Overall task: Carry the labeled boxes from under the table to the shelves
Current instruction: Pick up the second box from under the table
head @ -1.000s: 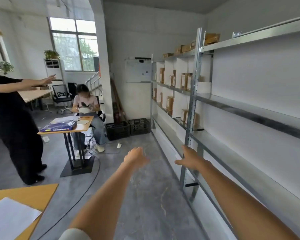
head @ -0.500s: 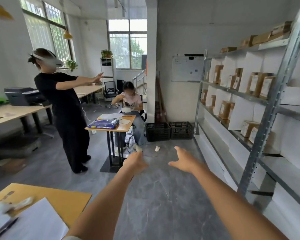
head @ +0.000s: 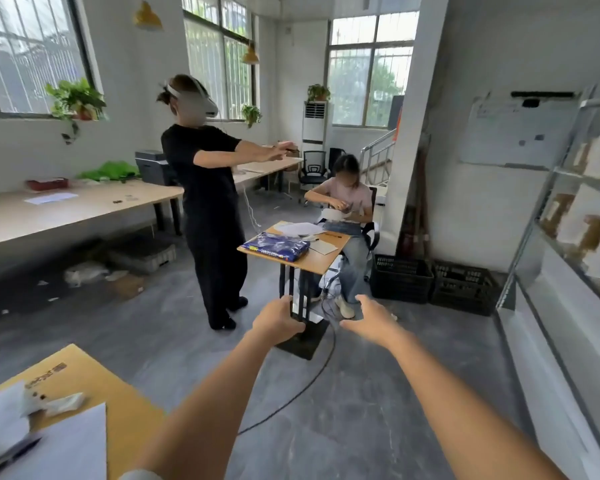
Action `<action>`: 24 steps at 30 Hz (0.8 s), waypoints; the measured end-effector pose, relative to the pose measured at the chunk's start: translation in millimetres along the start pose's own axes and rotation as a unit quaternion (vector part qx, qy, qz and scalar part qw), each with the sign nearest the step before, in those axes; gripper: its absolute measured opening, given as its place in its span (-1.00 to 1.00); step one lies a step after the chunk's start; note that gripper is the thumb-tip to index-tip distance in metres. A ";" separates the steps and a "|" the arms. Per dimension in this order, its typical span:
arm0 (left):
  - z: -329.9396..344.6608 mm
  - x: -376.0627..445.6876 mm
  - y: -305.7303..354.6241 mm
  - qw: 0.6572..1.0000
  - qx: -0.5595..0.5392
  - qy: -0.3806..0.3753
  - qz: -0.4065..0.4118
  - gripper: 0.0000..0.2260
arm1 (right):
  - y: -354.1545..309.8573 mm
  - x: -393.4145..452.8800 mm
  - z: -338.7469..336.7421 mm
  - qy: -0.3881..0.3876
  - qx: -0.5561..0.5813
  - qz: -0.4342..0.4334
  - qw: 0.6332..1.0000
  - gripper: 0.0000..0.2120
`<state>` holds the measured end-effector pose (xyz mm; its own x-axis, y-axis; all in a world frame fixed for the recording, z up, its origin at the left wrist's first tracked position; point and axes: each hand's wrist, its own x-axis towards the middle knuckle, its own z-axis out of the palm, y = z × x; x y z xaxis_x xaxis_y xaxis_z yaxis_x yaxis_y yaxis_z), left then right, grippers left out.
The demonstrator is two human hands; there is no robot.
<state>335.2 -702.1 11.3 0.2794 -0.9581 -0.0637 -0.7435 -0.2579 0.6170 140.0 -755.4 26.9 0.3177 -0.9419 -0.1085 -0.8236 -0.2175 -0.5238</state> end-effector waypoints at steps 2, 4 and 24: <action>-3.4 27.1 -18.4 1.000 0.012 -0.001 -0.029 -0.38 | -9.2 41.4 8.9 -0.023 -0.004 -0.014 1.000 -0.24; -10.0 58.3 -42.8 0.998 0.013 0.003 -0.064 -0.33 | -22.6 85.7 22.8 -0.046 -0.006 -0.029 0.999 -0.24; -163.4 307.9 -254.6 0.963 0.012 0.111 -0.243 -0.45 | -275.2 427.5 152.9 -0.193 -0.027 -0.196 0.961 -0.36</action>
<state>709.8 -910.9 -37.2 0.7202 -0.6728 -0.1694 -0.5045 -0.6754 0.5379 574.4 -1059.1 -4.5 0.7512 -0.6213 -0.2231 -0.6247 -0.5599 -0.5443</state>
